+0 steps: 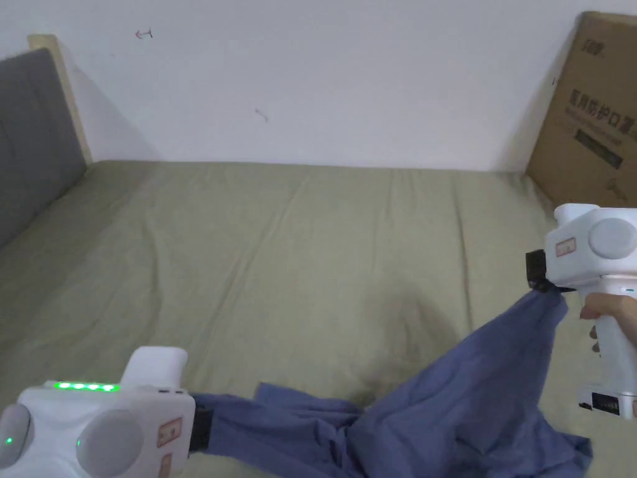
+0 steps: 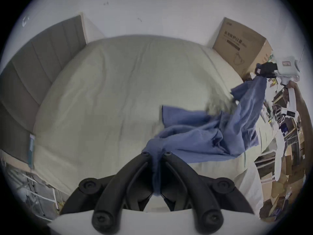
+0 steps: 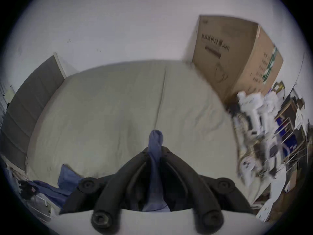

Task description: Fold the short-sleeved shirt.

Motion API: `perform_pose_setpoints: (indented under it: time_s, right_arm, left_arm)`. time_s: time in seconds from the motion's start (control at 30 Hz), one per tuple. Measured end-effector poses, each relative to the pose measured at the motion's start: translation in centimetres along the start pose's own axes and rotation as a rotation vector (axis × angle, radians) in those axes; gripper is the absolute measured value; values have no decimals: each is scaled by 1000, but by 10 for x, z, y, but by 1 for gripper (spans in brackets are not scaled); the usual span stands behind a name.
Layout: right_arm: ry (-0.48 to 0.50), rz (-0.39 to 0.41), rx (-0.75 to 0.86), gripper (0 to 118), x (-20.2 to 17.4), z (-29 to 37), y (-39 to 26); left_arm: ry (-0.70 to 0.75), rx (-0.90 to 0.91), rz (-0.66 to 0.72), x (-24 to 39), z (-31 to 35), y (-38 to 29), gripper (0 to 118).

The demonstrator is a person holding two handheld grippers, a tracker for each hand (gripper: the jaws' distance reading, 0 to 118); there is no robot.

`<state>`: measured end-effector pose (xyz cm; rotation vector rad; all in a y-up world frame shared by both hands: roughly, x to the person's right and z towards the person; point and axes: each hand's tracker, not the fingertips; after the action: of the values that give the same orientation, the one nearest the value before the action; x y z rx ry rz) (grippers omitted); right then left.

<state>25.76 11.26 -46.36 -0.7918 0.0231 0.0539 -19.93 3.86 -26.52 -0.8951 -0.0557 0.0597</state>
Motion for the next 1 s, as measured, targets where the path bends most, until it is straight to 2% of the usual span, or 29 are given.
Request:
perform_pose_setpoints:
  time_s: [0.37, 0.5, 0.57, 0.83, 1.0]
  right_arm:
    - [-123, -135, 154, 9, 73, 76, 89]
    - [-105, -209, 202, 9, 91, 93, 114]
    - [-87, -230, 223, 9, 91, 100, 125]
    - [-56, -212, 297, 9, 60, 112, 173]
    - [-37, -189, 330, 9, 41, 114, 175]
  left_arm:
    - [190, 245, 36, -50, 49, 152, 6]
    - [230, 312, 69, -68, 61, 194, 6]
    - [249, 341, 66, -73, 65, 211, 6]
    - [304, 462, 123, -94, 86, 265, 6]
    - [344, 510, 140, -106, 101, 256, 6]
